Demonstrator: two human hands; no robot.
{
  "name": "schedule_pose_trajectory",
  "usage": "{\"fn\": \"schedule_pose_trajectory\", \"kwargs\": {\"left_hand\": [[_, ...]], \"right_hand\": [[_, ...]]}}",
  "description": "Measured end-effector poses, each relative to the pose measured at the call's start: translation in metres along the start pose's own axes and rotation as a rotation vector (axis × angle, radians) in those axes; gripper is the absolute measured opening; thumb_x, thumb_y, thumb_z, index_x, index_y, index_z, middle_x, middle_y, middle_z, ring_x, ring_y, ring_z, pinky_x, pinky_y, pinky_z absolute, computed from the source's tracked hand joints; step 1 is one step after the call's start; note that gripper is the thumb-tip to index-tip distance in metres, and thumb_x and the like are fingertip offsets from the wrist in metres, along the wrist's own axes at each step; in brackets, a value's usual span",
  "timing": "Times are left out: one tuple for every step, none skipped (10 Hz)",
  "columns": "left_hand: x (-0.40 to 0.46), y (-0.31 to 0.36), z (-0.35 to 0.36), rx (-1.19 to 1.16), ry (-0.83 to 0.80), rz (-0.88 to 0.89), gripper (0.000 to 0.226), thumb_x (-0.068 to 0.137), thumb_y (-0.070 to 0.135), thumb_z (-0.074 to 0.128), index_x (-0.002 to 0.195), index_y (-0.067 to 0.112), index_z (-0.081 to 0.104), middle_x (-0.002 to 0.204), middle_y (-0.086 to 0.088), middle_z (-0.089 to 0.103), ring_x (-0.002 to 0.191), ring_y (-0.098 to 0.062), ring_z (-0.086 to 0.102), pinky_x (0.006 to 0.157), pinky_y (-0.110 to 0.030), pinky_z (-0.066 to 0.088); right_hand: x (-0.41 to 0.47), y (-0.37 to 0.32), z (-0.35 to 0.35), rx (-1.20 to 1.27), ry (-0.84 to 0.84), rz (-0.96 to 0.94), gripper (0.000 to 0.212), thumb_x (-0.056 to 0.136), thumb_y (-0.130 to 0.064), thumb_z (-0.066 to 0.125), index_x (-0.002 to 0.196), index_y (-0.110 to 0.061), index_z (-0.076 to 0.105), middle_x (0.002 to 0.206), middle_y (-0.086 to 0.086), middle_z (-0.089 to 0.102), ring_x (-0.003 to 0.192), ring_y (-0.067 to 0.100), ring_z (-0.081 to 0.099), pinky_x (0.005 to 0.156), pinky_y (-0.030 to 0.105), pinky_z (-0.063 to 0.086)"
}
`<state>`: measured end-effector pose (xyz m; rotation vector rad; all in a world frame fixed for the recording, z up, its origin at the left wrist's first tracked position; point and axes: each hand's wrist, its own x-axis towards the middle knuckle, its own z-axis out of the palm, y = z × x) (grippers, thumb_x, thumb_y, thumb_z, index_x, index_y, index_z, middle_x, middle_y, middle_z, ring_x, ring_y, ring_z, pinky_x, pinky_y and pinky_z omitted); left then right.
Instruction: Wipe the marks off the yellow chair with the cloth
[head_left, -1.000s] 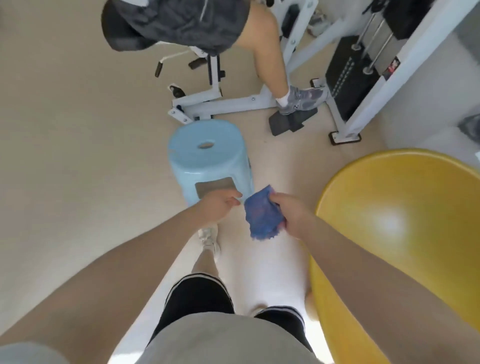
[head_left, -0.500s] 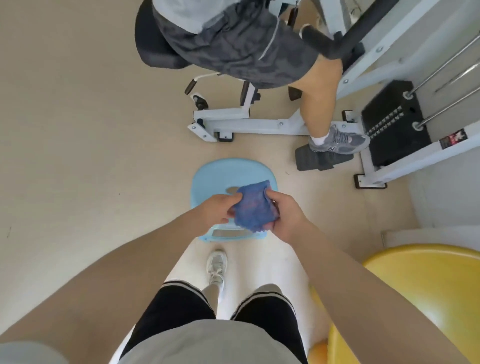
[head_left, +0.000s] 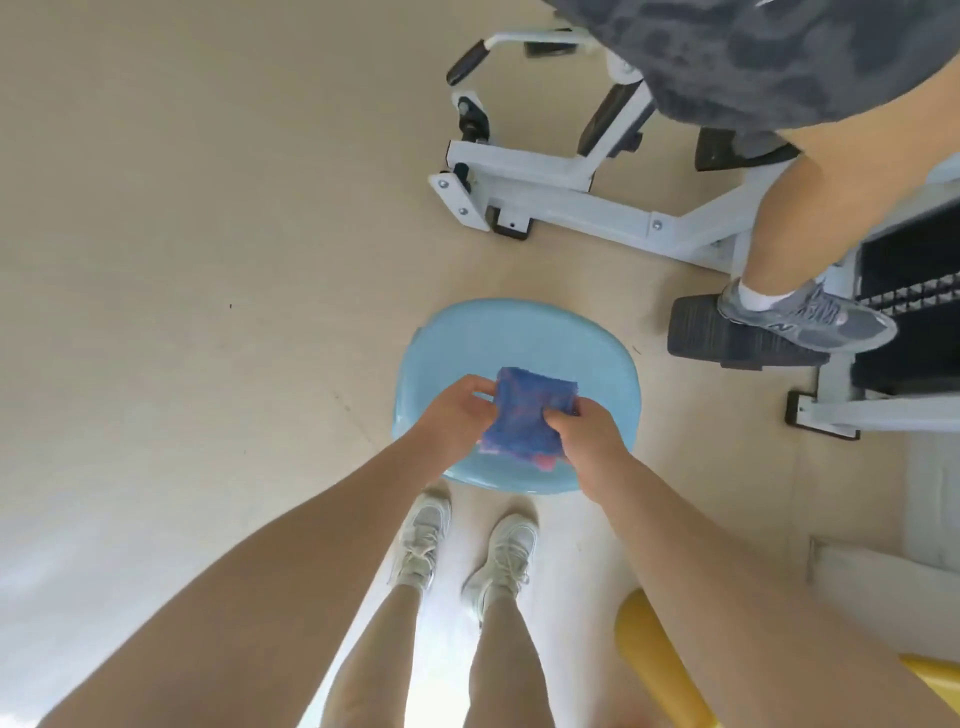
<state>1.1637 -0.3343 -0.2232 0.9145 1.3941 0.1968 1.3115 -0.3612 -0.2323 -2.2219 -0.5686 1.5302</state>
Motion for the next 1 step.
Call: {"fn": "schedule_pose_trajectory", "kwargs": {"left_hand": [[0.0189, -0.0171, 0.0014, 0.045, -0.013, -0.030, 0.036, 0.091, 0.004, 0.046, 0.127, 0.009, 0.048, 0.117, -0.004, 0.058, 0.099, -0.020, 0.054, 0.072, -0.010, 0.042]], "right_hand": [[0.0179, 0.0062, 0.0064, -0.128, 0.035, -0.025, 0.012, 0.087, -0.004, 0.047, 0.082, -0.013, 0.053, 0.074, 0.004, 0.048, 0.069, 0.019, 0.043, 0.061, 0.026, 0.033]]}}
